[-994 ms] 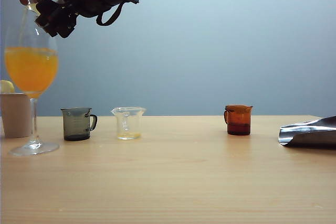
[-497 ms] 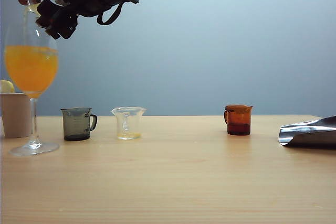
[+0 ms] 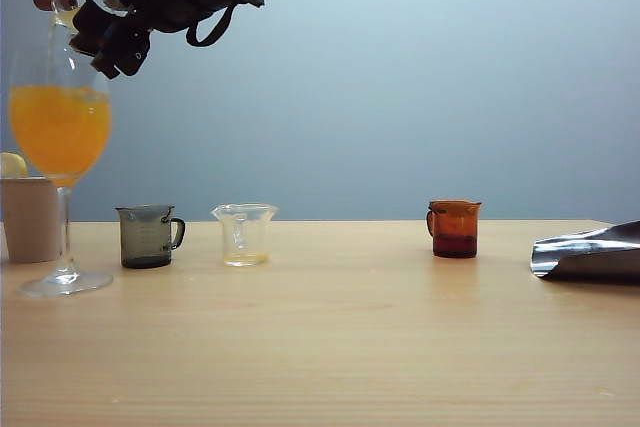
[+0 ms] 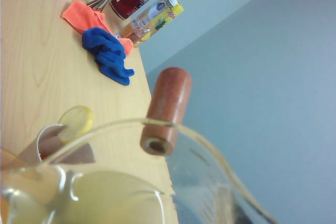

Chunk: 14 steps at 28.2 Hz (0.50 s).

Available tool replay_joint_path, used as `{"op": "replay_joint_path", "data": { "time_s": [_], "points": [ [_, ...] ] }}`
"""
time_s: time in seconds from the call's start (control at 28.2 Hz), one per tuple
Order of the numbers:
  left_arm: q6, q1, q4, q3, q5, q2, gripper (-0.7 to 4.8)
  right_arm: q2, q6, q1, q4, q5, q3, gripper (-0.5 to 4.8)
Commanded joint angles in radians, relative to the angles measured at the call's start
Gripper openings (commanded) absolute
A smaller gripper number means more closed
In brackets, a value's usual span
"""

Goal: Pick up the third measuring cup from the left, pour the pineapple juice inside into the goblet, and finally put the measuring cup back in its original place.

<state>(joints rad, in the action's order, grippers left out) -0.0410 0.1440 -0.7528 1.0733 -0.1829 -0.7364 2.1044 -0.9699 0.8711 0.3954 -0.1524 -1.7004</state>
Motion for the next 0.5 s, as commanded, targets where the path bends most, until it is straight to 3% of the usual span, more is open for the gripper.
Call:
{"op": "replay_joint_path", "data": {
  "time_s": [0.04,0.5],
  "points": [
    [-0.005,0.001,0.006,0.005,-0.005,0.003,-0.06,-0.01,-0.008,0.003,0.036,0.001,-0.008,-0.01],
    [-0.004,0.002,0.006,0.005,-0.005,0.003,-0.06,-0.01,-0.12,0.002,0.035,0.002,-0.008,-0.01]
  ]
}}
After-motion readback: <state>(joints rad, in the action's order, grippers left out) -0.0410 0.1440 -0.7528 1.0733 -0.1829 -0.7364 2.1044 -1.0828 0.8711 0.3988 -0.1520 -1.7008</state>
